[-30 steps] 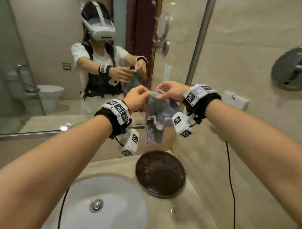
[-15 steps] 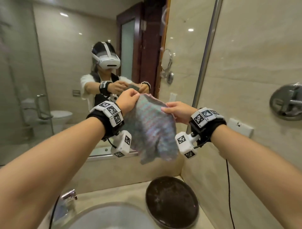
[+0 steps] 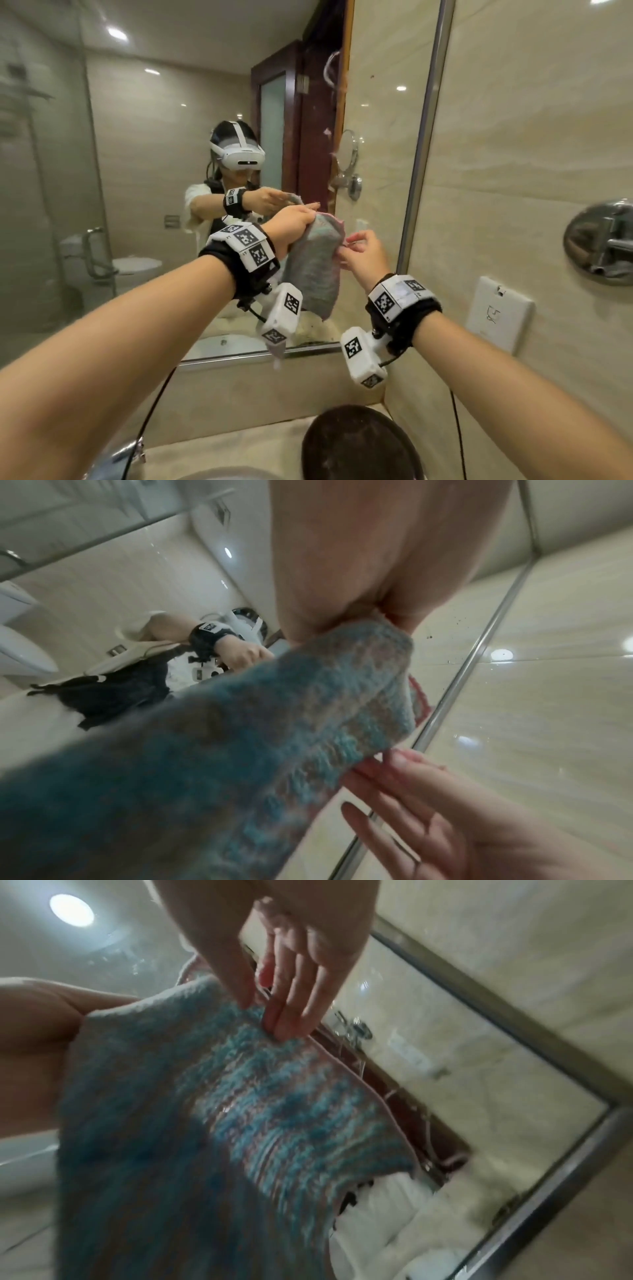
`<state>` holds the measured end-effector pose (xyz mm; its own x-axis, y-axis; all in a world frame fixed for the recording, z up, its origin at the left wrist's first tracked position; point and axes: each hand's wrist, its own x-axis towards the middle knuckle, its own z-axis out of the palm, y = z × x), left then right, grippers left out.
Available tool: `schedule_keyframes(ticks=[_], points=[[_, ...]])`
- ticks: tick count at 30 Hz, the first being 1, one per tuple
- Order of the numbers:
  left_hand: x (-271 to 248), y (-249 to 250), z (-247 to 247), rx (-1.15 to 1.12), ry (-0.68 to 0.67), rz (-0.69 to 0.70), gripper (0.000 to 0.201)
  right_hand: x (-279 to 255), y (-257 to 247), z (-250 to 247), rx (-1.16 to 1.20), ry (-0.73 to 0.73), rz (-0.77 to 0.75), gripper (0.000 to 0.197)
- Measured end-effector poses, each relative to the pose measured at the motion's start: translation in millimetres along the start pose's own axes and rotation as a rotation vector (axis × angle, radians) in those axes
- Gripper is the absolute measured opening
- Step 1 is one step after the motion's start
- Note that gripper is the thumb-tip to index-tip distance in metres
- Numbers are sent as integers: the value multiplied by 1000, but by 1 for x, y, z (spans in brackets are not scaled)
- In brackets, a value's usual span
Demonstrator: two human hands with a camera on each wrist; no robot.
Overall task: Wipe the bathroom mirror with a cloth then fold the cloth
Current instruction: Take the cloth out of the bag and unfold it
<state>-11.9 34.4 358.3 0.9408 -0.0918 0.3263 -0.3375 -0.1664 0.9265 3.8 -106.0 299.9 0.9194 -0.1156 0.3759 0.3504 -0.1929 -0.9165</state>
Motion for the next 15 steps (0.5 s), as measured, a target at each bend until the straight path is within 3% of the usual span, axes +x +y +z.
schedule_keyframes(ticks=[2, 6, 8, 11, 15], points=[[5, 3, 1, -1, 16, -9, 27, -8, 1, 6, 106, -103, -94, 21], [7, 15, 0, 11, 97, -23, 25, -9, 12, 8, -20, -248, -119, 51], [8, 14, -1, 51, 105, -23, 30, -7, 15, 7, -12, -249, -109, 41], [8, 12, -4, 117, 117, -31, 17, -3, 10, -1, 51, -258, -98, 23], [12, 3, -17, 265, 234, -5, 29, 4, 0, -23, 10, -479, 17, 12]])
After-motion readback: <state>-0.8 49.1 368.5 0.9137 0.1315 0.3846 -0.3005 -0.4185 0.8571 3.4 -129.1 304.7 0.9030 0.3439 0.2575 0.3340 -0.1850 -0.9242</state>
